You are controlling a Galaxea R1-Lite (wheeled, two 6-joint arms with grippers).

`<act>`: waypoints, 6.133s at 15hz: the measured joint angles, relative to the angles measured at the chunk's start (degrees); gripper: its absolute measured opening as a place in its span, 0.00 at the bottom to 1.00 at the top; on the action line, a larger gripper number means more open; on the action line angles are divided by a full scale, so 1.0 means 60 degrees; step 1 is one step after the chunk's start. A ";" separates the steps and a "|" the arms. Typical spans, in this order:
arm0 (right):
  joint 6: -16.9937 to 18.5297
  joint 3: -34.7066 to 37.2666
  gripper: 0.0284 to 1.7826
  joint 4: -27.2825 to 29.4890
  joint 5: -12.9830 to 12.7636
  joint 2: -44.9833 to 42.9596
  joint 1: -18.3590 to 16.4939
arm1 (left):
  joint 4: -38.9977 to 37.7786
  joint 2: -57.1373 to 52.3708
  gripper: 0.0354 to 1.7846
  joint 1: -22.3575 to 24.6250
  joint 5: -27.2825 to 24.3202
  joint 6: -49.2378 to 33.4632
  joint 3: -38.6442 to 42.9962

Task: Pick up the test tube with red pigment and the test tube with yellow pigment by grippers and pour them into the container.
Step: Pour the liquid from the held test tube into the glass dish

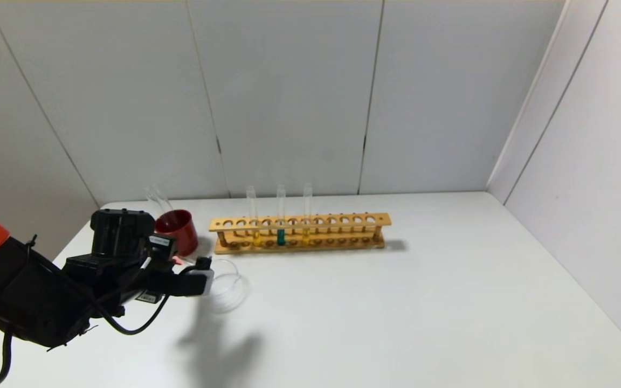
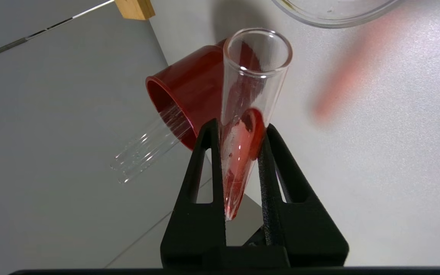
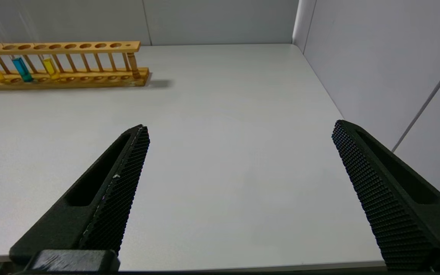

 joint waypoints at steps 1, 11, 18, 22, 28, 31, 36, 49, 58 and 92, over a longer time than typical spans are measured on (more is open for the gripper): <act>0.0000 0.0000 0.98 0.0000 0.0000 0.0000 0.0000 | 0.0000 0.0014 0.16 -0.0057 0.0079 0.0079 -0.0028; 0.0000 0.0000 0.98 0.0000 -0.0004 0.0000 0.0000 | -0.0020 0.0565 0.16 -0.0163 0.0193 0.0193 -0.0364; 0.0000 0.0000 0.98 0.0000 0.0000 0.0000 0.0000 | -0.0878 0.1191 0.16 -0.0167 0.0181 0.0386 -0.0579; 0.0000 0.0000 0.98 0.0000 -0.0004 0.0000 0.0000 | -0.0896 0.1191 0.16 -0.0163 0.0175 0.0626 -0.0583; 0.0000 0.0000 0.98 0.0000 0.0000 0.0000 0.0000 | -0.0892 0.1136 0.16 -0.0175 0.0354 0.1209 -0.0612; 0.0000 0.0000 0.98 0.0000 0.0000 0.0000 0.0004 | -0.0880 0.1026 0.16 -0.0175 0.0542 0.1438 -0.0648; 0.0000 0.0000 0.98 0.0000 0.0000 0.0000 0.0000 | -0.0880 0.0957 0.16 -0.0226 0.0585 0.1701 -0.0677; 0.0000 0.0000 0.98 0.0000 0.0000 0.0000 0.0004 | -0.0916 0.0864 0.16 -0.0648 0.1333 0.2822 -0.0809; -0.0004 0.0000 0.98 0.0000 -0.0004 0.0000 0.0004 | -0.0920 0.0758 0.16 -0.0794 0.1532 0.3267 -0.0670; 0.0000 0.0000 0.98 0.0000 0.0000 0.0000 0.0004 | -0.0914 0.0360 0.16 -0.1723 0.3700 0.5248 -0.0378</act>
